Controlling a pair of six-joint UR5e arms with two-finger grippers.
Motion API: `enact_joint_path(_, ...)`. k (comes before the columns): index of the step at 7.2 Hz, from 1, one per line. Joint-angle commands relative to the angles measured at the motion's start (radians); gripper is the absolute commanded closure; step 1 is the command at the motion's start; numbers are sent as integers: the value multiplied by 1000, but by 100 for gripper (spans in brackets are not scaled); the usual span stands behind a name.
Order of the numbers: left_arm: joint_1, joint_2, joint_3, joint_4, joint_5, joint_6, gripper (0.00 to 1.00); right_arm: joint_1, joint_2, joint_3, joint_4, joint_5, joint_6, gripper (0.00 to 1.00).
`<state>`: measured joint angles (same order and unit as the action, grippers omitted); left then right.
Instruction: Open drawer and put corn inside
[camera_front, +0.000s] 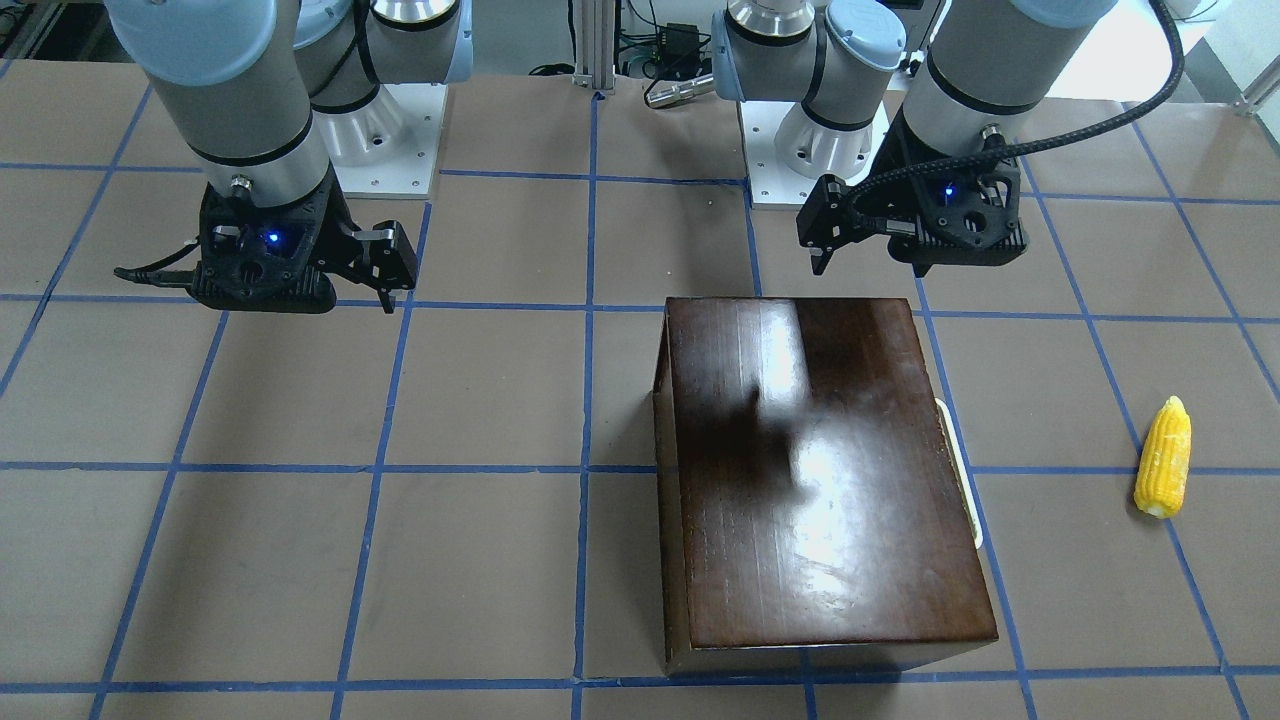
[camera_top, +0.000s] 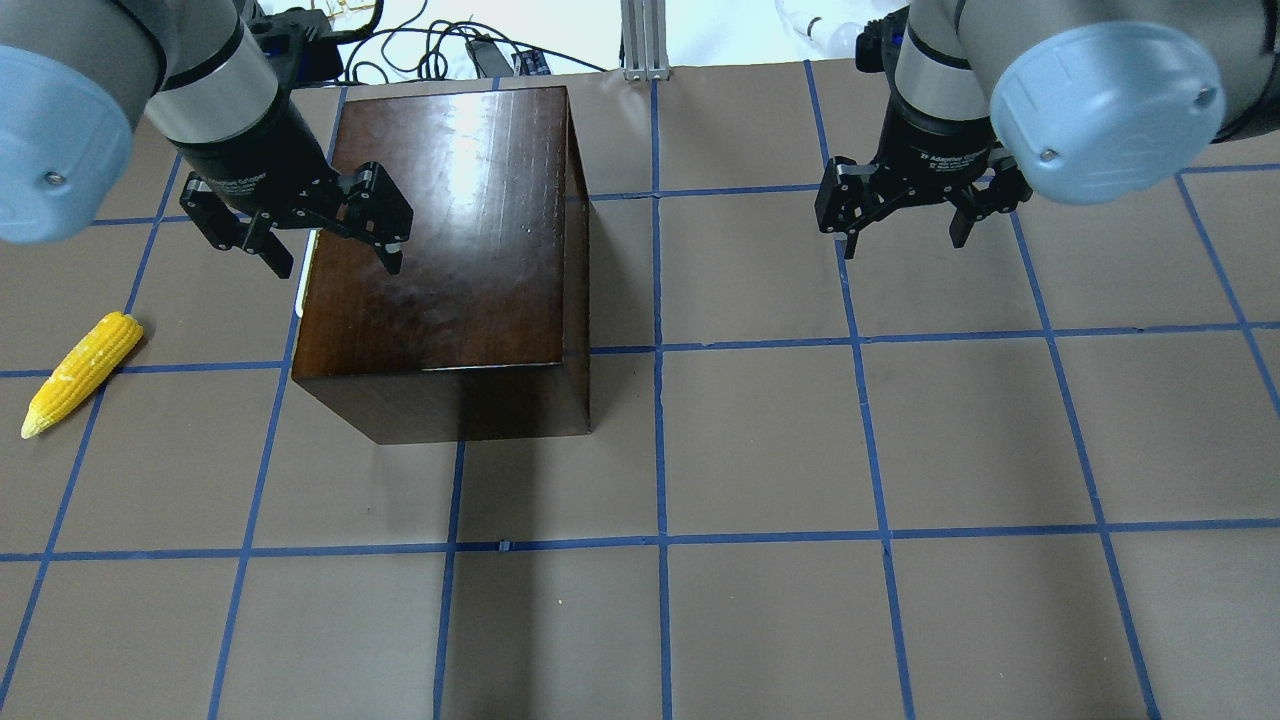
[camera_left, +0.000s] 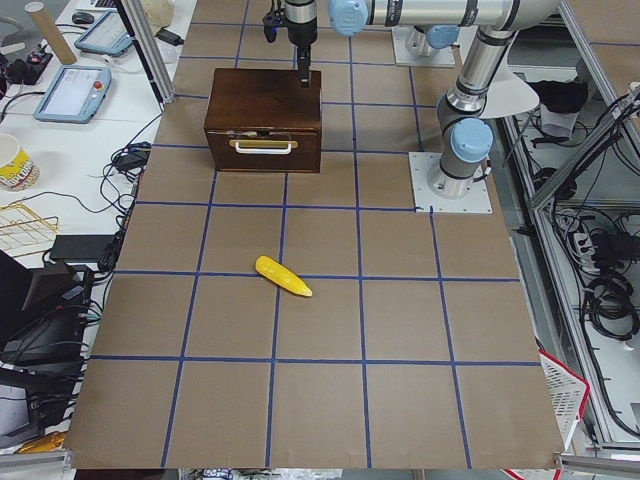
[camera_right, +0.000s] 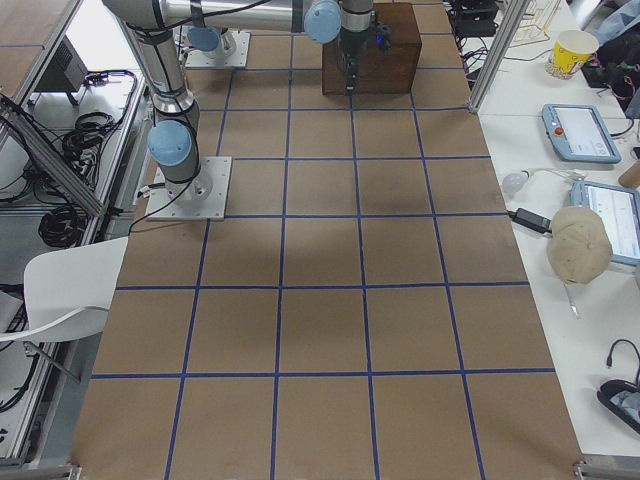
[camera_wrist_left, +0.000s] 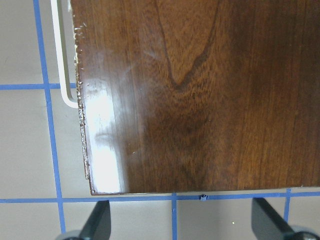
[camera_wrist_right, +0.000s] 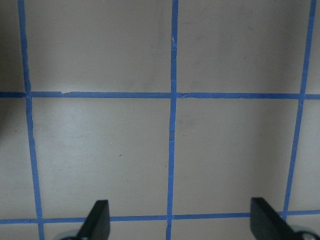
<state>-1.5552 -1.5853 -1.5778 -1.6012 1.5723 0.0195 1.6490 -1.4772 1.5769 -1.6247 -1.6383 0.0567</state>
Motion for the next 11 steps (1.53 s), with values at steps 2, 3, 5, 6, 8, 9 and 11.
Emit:
enact_joint_path(2, 0, -7, 1, 3, -3, -3, 0, 0, 0, 0, -1, 0, 0, 0)
enact_joint_path(3, 0, -5, 1, 3, 1, -1, 0, 0, 0, 0, 0, 0, 0, 0)
enact_joint_path(5, 9, -13, 4, 10, 2, 3, 0, 0, 0, 0, 0, 0, 0, 0)
enact_joint_path(6, 14, -15, 8, 15, -2, 6, 0, 0, 0, 0, 0, 0, 0, 0)
enact_joint_path(8, 70, -18, 16, 27, 0, 5, 0, 0, 0, 0, 0, 0, 0, 0)
enact_joint_path(9, 105, -16, 18, 27, -11, 5, 0, 0, 0, 0, 0, 0, 0, 0)
enact_joint_path(11, 176, -27, 31, 56, -15, 17, 0, 0, 0, 0, 0, 0, 0, 0)
